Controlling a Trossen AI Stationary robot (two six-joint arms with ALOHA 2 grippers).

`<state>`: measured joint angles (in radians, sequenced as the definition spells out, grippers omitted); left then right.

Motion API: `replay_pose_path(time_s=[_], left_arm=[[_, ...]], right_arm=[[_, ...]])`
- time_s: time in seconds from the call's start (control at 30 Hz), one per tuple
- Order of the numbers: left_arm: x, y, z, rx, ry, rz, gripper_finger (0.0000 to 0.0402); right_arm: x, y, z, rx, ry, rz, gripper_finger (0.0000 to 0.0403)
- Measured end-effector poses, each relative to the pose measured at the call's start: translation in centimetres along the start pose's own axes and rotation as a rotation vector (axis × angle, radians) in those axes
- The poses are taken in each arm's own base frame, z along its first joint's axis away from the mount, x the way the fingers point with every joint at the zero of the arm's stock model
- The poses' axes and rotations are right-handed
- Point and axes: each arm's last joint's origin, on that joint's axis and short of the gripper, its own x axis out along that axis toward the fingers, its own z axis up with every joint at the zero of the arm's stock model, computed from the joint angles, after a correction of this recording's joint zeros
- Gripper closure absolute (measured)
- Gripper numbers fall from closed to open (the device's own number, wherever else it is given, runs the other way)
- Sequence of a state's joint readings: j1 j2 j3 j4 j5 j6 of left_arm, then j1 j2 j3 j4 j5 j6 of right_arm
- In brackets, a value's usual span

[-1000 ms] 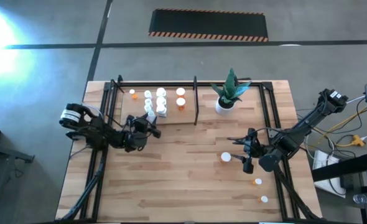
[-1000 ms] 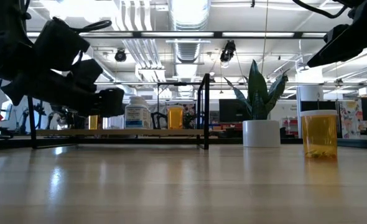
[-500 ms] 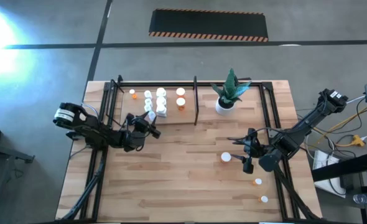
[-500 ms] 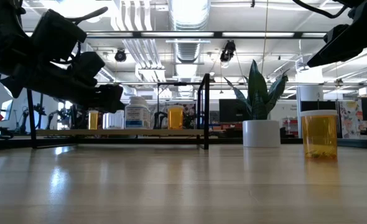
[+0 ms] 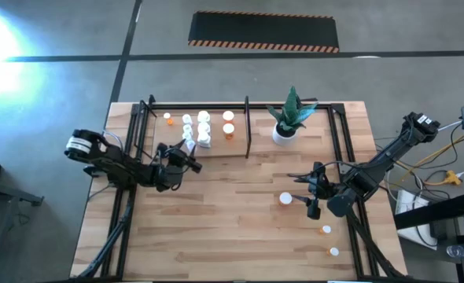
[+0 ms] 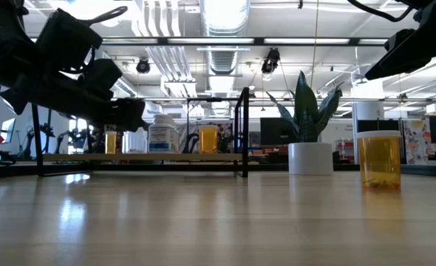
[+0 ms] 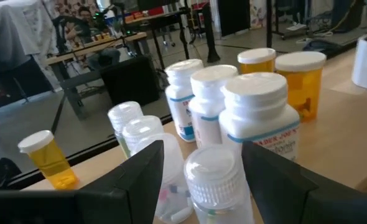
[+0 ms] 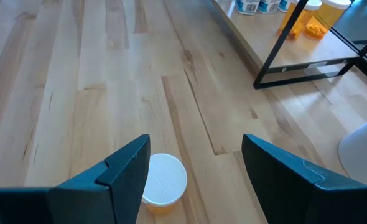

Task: Pick and place medicine bottles onto shelf by color
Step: Put the transparent medicine container onto the shelf

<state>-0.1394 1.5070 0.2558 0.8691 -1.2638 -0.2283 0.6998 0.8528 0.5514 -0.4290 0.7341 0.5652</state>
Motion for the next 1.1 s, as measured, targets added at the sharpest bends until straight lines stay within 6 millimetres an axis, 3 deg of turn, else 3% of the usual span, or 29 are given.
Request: replay_pose_path(time_s=[0.67, 1.1], left_arm=[[-0.1, 0.1, 0.0, 0.027, 0.001, 0.028, 0.0201], [-1.3, 0.8, 1.3, 0.048, -0.003, -0.014, 0.0201]], right_arm=[[0.0, 0.0, 0.0, 0.001, 0.0, 0.0, 0.0158], [0.0, 0.0, 0.0, 0.0, 0.001, 0.0, 0.0158]])
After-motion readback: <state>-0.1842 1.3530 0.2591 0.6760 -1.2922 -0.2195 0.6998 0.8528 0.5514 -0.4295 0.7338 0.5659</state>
